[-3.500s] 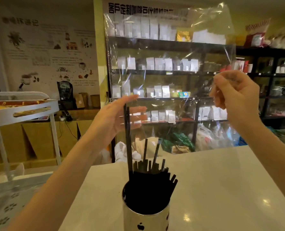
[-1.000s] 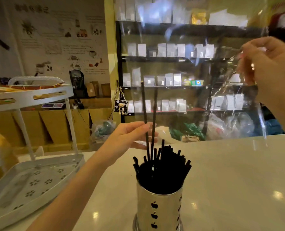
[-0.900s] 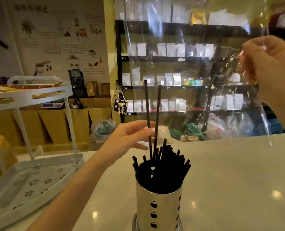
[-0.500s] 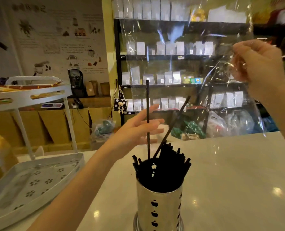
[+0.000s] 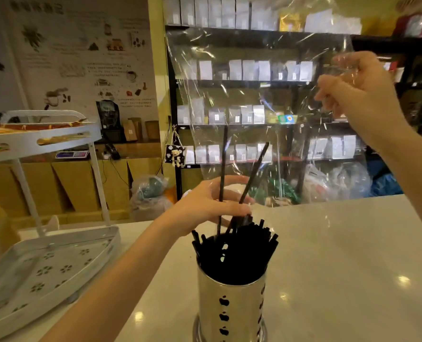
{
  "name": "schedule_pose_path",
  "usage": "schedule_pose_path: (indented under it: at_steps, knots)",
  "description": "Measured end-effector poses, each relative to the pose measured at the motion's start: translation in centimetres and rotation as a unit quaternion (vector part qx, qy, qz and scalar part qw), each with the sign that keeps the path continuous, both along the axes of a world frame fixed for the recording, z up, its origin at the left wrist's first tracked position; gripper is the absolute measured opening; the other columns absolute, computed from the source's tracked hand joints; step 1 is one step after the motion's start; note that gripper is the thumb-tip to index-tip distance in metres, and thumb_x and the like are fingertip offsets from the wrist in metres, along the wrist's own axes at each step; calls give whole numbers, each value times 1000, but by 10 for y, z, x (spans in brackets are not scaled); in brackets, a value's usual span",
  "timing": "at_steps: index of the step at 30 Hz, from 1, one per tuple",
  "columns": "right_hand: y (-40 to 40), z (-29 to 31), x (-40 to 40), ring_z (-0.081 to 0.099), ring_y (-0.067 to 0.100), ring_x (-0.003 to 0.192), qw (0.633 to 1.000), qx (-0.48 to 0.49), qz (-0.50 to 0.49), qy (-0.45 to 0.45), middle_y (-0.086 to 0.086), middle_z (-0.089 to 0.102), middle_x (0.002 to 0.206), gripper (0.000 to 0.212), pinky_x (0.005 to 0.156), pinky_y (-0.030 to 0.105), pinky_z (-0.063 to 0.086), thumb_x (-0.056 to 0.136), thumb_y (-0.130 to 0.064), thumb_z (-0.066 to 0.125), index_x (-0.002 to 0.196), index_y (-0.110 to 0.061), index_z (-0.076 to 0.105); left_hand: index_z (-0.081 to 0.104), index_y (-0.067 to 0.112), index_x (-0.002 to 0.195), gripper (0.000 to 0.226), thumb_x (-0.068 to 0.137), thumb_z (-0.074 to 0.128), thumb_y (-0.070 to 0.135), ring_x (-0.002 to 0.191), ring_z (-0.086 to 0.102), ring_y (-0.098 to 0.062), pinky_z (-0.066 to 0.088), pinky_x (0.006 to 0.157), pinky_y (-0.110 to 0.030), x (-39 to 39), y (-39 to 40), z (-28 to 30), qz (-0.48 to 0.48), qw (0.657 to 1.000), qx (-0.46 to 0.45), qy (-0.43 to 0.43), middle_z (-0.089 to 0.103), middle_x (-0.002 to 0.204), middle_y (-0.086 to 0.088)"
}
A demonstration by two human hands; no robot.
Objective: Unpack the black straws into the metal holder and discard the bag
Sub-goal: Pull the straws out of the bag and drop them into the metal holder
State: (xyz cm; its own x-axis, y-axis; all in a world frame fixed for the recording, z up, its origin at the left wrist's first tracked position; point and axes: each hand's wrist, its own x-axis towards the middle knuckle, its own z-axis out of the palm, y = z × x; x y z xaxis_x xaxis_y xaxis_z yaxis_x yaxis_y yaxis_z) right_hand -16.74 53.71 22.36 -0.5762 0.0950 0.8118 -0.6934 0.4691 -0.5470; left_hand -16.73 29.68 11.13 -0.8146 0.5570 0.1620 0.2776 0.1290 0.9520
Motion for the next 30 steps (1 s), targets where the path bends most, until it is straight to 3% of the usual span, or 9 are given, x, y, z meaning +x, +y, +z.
schedule_pose_path:
  at_steps: [7,10,13,18,20,21,24,26,30]
  knots:
    - [-12,7,4,52,3,46,1000,6,-14,26,-6,59,72,25,47,17,45,90,-13,52,114,-16,43,62,12,110,40,72,72,3,64,67,-5,52,58,-15,1,14,5,51,997,-25,57,71,71,4]
    - [-9,7,4,59,-1,63,998,21,-59,13,-3,62,86,46,60,18,48,89,-23,56,130,-12,37,64,13,105,35,72,72,4,68,70,-11,56,63,-21,-1,9,6,62,997,0,38,73,74,-2]
    - [-4,3,9,56,19,100,990,49,-133,17,7,56,112,63,86,31,46,86,-33,58,137,-13,28,66,17,102,31,73,72,6,71,71,-14,58,70,-27,-2,2,7,62,998,21,25,75,76,-2]
    - [-16,-22,44,40,36,121,961,82,-232,127,18,47,127,53,102,45,36,85,-27,56,132,-7,40,64,20,98,30,75,66,0,70,72,-14,59,68,-28,-1,-5,8,46,997,67,8,75,72,-2]
    - [-30,-38,67,45,32,116,959,84,-207,176,13,51,118,42,98,47,40,85,-23,57,124,-7,49,65,20,97,30,75,66,-1,70,72,-16,60,68,-29,0,-6,9,46,995,84,9,75,75,-3]
    - [-39,-47,78,48,25,111,960,98,-184,187,8,54,110,36,95,41,43,85,-21,57,118,-7,55,65,20,97,30,75,66,0,71,72,-16,60,67,-29,0,-6,10,48,995,91,8,75,76,-3]
    - [-65,-76,106,52,0,71,979,163,-45,116,-10,59,78,15,67,5,41,84,-20,60,98,-16,66,64,20,102,35,71,69,5,78,72,-18,59,68,-31,1,-5,14,47,994,101,17,76,82,-3]
    - [-80,-92,110,54,0,55,984,179,26,13,-19,63,65,11,52,3,39,82,-25,62,89,-25,70,64,20,104,40,66,70,11,82,71,-19,59,72,-34,3,-4,17,44,993,107,30,76,84,-3]
    - [-92,-98,96,53,-9,58,961,247,10,-127,-12,71,74,18,57,10,40,86,-33,59,87,-25,75,65,19,103,31,75,66,6,81,72,-22,58,76,-39,7,-5,27,56,987,147,40,76,83,-6]
